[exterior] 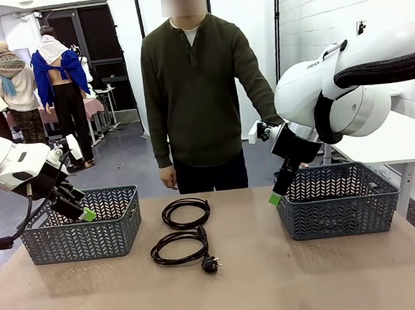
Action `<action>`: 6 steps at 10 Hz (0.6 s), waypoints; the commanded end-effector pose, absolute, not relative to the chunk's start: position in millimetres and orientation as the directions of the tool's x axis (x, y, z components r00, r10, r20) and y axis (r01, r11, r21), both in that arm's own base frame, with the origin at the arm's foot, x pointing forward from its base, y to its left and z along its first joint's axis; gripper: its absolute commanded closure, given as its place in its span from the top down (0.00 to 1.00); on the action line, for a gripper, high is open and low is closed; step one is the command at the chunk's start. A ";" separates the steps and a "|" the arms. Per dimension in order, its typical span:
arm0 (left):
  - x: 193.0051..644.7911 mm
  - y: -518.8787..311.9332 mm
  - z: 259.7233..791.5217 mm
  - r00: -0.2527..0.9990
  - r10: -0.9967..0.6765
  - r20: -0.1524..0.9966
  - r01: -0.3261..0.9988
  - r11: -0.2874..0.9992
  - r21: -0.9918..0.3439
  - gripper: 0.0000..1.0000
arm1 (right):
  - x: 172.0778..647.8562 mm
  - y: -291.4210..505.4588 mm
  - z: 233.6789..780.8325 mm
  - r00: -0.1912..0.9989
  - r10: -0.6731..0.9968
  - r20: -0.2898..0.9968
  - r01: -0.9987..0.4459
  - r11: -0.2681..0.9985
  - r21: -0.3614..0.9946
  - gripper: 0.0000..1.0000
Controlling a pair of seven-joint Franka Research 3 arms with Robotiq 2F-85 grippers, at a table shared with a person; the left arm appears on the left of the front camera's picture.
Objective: Organize the cables according to human instructions.
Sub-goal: Pick up a bundle of cables and place it in the basket indicated by the human.
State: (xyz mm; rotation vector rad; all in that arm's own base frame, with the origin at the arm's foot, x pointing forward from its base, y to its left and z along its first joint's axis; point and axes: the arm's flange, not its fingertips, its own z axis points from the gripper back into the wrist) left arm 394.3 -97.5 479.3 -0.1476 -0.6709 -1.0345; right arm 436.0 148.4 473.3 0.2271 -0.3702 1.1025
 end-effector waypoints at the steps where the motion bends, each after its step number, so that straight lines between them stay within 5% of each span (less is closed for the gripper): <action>1: 392.1 -95.3 476.4 0.336 -0.738 0.585 0.833 0.523 0.182 1.00 | 436.2 148.1 472.8 0.402 0.823 0.401 -0.897 0.442 -0.007 1.00; 6: 392.1 -95.3 476.4 0.336 -0.738 0.585 0.833 0.523 0.182 1.00 | 436.2 148.1 472.8 0.402 0.823 0.401 -0.897 0.442 -0.007 1.00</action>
